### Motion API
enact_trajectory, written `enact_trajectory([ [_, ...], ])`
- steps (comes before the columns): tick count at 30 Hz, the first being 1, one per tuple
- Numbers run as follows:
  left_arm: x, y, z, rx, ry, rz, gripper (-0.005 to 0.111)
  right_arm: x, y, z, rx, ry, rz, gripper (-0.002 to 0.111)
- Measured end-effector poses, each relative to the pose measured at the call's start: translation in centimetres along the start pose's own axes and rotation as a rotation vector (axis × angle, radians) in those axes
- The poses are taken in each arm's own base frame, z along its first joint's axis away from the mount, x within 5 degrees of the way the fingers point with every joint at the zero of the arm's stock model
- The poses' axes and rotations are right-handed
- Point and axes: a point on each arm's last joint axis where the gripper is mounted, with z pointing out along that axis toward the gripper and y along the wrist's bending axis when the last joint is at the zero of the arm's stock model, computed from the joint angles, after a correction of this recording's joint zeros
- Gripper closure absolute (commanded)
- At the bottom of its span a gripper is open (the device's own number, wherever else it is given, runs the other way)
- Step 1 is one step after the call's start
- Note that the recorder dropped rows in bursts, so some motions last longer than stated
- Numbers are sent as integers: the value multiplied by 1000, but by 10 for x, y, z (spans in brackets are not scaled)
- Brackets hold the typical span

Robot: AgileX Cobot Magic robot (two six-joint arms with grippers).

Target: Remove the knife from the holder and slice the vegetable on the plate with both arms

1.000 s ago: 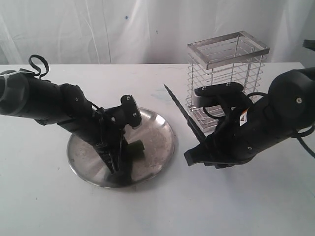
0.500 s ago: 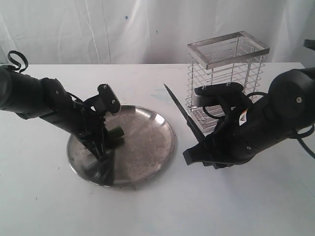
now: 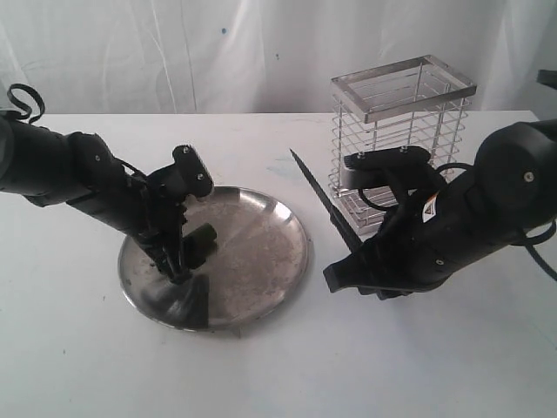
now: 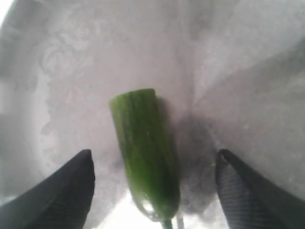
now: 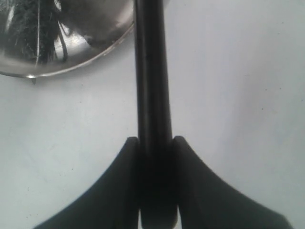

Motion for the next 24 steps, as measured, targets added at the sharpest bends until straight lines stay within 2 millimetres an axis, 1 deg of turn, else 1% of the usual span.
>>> enact_trajectory([
  [3,-8,3,-16,-29,-37,8,33,0,0,0,0,4,-9,108],
  [5,-16,5,-32,-60,-74,19,37,2,0,0,-2,17,-35,108],
  [6,-19,7,-39,-80,-93,22,45,2,0,0,-6,27,-52,108],
  [8,-28,10,-58,-135,-144,31,69,2,3,-1,-28,47,-75,108],
  [10,-34,14,-74,-190,-197,-2,104,-6,7,-6,-61,52,-102,108],
  [12,-38,18,-84,-234,-238,-58,106,-19,14,-11,-92,49,-126,108],
  [14,-37,25,-89,-267,-266,-137,107,-39,24,-15,-120,38,-147,108],
  [16,-33,31,-90,-280,-281,-221,107,-59,36,-11,-150,60,-168,108],
  [18,-28,38,-91,-282,-290,-318,107,-73,45,-1,-178,104,-172,108],
  [20,-18,47,-90,-279,-290,-444,107,-82,52,14,-196,166,-178,108],
  [21,-12,53,-89,-276,-290,-518,107,-87,54,24,-200,192,-170,108],
  [24,3,69,-86,-241,-273,-681,107,-96,56,42,-201,233,-149,108],
])
